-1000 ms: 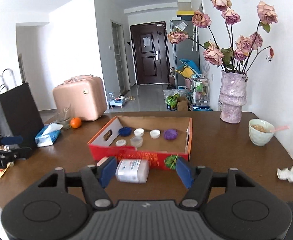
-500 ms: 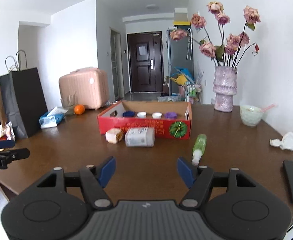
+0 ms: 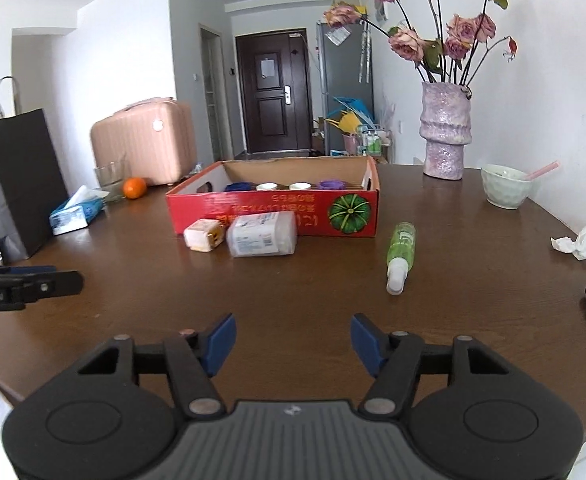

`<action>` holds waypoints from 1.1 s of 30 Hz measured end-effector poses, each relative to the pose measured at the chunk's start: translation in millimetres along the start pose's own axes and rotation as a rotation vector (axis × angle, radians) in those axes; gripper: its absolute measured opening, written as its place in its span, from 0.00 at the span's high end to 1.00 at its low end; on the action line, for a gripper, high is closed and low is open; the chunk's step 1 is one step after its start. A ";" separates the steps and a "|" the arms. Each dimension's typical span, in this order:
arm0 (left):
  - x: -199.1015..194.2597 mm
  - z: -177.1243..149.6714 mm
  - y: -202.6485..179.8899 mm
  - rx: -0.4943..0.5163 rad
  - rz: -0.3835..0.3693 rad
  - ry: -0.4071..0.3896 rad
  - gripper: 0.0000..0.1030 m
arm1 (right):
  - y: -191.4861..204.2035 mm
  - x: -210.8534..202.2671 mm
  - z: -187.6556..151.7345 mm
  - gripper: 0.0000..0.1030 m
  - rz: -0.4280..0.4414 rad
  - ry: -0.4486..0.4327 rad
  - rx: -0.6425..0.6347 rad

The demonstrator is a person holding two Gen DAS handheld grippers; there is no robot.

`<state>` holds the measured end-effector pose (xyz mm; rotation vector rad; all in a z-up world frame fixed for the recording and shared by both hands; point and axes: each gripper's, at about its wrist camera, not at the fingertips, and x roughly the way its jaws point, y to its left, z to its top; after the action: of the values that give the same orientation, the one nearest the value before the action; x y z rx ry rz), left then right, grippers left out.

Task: Organize rigid objects
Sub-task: 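Withdraw both tools from the box toward the white plastic bottle, then grasp the white plastic bottle with both tools together, then lift the white bottle with both tools and carry it over the box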

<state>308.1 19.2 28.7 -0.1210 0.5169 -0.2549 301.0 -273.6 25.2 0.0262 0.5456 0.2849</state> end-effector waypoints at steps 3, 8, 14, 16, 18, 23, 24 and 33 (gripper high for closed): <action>35.9 19.7 -1.1 -0.012 -0.041 0.026 0.43 | -5.0 23.2 14.0 0.45 -0.007 0.014 0.008; 105.7 50.0 2.2 -0.057 -0.102 0.081 0.57 | -13.1 68.8 40.9 0.51 0.023 0.033 0.043; 177.4 75.0 17.8 -0.167 -0.152 0.129 0.60 | -22.5 131.5 74.7 0.55 0.067 0.043 0.124; 194.5 76.1 25.1 -0.214 -0.173 0.149 0.61 | -23.5 153.0 82.6 0.56 0.073 0.051 0.138; 204.2 74.8 29.6 -0.240 -0.187 0.157 0.64 | -23.9 173.3 88.3 0.58 0.081 0.059 0.148; 214.5 71.3 38.9 -0.290 -0.235 0.170 0.64 | -28.6 205.7 94.6 0.59 0.110 0.072 0.186; 215.5 70.9 40.0 -0.300 -0.245 0.170 0.64 | -30.2 209.8 94.7 0.61 0.121 0.075 0.195; 221.0 62.9 35.2 -0.309 -0.271 0.163 0.72 | -42.5 223.9 89.7 0.68 0.187 0.115 0.292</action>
<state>532.4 -3.6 -27.7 -0.4757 0.7009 -0.4510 541.1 -248.6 -16.1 0.3469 0.6976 0.3886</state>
